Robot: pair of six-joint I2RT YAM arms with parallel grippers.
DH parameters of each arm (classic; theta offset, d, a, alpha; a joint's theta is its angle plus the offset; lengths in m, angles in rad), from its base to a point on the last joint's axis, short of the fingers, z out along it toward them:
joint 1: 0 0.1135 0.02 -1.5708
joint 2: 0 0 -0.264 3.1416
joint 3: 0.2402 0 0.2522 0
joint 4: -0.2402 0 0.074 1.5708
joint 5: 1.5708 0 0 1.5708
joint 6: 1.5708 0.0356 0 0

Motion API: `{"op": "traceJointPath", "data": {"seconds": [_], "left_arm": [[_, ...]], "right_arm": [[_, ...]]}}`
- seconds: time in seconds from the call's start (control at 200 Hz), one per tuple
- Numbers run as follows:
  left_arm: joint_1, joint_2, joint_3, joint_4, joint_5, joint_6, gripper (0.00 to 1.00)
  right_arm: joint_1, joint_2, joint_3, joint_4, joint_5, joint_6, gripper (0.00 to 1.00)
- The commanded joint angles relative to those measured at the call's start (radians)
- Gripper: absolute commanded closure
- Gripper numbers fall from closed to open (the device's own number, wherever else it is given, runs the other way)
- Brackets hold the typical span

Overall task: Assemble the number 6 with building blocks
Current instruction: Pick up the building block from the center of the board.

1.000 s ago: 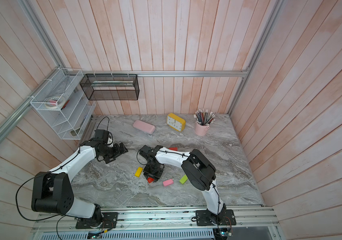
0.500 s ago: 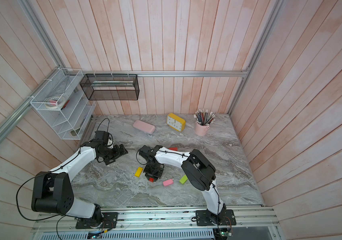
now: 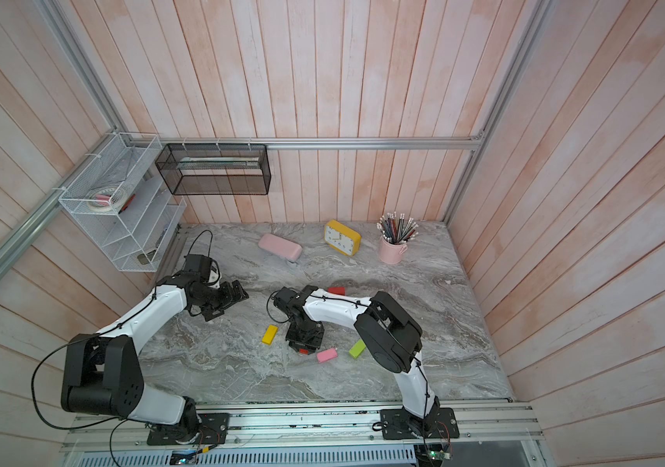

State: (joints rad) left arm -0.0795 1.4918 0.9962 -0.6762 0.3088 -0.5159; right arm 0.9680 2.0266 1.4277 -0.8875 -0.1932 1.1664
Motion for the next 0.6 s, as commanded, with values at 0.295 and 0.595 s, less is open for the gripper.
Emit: {"op": "traceJointPath", "data": {"seconds": [0.295,0.595], "left_arm": [[0.004,0.019,0.009,0.001,-0.001,0.025,0.02],[0.004,0.011,0.011,-0.003,0.000,0.027,0.02]], "right_arm": [[0.002,0.037,0.007,-0.109,0.169,-0.083,0.74],[-0.001,-0.039,-0.018,-0.120,0.303,-0.226,0.81]]}}
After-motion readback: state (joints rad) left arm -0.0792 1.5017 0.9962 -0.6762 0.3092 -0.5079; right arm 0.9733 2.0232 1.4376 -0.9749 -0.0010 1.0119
